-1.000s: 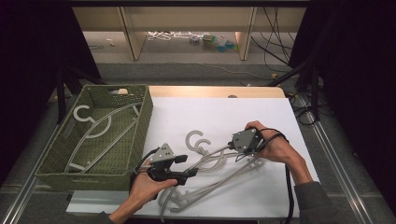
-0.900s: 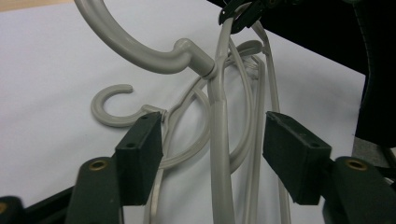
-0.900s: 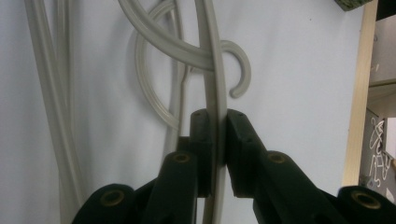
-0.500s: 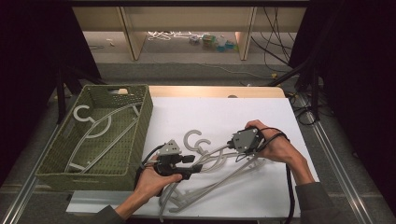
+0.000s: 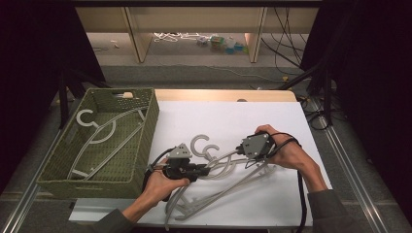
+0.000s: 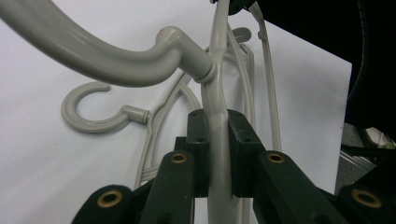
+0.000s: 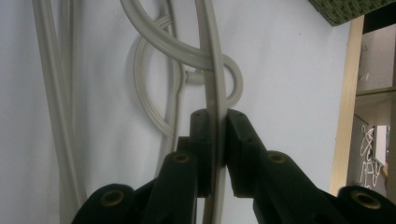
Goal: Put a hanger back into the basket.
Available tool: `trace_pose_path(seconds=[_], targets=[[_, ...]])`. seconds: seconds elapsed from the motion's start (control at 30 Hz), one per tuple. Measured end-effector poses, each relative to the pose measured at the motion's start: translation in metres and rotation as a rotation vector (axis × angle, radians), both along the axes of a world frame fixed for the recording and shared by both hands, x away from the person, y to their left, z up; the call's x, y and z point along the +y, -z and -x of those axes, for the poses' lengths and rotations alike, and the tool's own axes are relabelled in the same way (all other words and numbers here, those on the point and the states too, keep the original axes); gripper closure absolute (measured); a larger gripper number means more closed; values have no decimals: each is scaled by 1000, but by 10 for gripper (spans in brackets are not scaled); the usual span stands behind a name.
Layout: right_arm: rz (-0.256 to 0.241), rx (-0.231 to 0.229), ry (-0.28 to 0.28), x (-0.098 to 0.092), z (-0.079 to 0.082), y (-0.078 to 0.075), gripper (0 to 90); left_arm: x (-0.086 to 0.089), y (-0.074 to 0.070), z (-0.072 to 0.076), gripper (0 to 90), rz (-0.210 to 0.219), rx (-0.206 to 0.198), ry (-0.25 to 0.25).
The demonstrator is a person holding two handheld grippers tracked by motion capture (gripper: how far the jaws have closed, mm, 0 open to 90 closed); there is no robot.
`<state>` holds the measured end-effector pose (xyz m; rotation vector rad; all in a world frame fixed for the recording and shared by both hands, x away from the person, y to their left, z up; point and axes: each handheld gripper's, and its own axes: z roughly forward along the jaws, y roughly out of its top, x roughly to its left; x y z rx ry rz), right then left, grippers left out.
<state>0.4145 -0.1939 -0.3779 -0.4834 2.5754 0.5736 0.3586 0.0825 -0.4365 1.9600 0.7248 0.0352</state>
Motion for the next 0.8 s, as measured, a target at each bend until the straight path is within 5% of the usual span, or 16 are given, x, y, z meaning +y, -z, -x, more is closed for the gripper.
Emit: trace_pose_path(seconds=[0.2,0.27,0.3,0.4,0.5,0.7,0.8], targets=[[-28,21,23,1,0,-3,799,3,-7,1,814,-8,7,-5],[-74,38,87,1,0,-4,681,5,-8,0,816,4,24,0],[-110,40,71,1,-3,-6,644,6,-8,0,817,10,30,-6],[-236,110,194,-3,-2,-11,478,12,-10,-3,820,28,44,-21],[-379,151,272,-7,0,-16,422,17,-9,-4,819,19,46,-34],[-554,148,375,-13,7,-30,325,25,-10,-8,817,44,66,-48],[-636,184,433,-18,13,-33,296,33,-12,-9,816,63,75,-68]])
